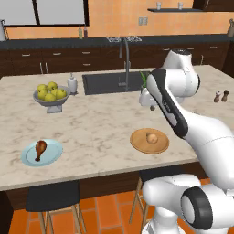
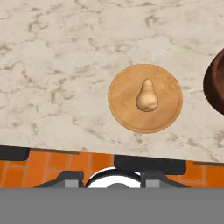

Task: Pick the chicken drumstick and squash from their plates and place them in the bowl. Then put the bowl in the fridge.

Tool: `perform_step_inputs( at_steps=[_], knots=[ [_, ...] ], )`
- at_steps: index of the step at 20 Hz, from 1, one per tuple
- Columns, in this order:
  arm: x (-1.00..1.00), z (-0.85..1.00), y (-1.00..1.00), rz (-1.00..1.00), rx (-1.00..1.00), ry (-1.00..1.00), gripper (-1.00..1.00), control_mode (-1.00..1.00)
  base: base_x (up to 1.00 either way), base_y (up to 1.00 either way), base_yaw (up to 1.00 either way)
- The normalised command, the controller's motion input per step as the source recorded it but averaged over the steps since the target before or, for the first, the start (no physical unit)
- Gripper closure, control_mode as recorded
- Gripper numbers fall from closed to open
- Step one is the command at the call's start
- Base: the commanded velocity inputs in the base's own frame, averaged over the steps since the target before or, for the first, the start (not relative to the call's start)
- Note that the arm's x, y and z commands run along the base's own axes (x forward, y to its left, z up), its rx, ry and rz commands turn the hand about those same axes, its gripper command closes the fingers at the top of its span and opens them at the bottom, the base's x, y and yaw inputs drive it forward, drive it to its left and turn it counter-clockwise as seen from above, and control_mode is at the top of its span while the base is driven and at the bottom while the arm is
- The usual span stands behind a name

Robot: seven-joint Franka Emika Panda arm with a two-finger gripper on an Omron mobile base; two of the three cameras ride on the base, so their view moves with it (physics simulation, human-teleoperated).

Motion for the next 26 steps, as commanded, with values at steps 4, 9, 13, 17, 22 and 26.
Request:
perform_step_inputs(
  at_steps=[4, 9, 13, 17, 22, 26],
  knots=[
    [-0.29, -0.61, -0.59, -0.09, 0.01, -0.01, -1.00, -1.00, 0.00, 0.00, 0.00],
    [0.36, -0.93, -0.60, -0.27, 0.02, 0.14, -1.00, -1.00, 0.00, 0.00, 0.00],
    [0.88, -0.70, -0.40, -0.13, 0.04, 0.19, -1.00, -1.00, 0.00, 0.00, 0.00],
    [0.96, -0.58, -0.02, -0.03, 0.05, 0.17, -1.00, -1.00, 0.00, 0.00, 0.00],
    [0.34, -0.51, 0.00, 0.00, 0.00, 0.20, -1.00, -1.00, 0.00, 0.00, 0.00],
    [0.10, -0.67, 0.00, 0.00, 0.00, -0.03, -1.00, -1.00, 0.00, 0.00, 0.00]
  ],
)
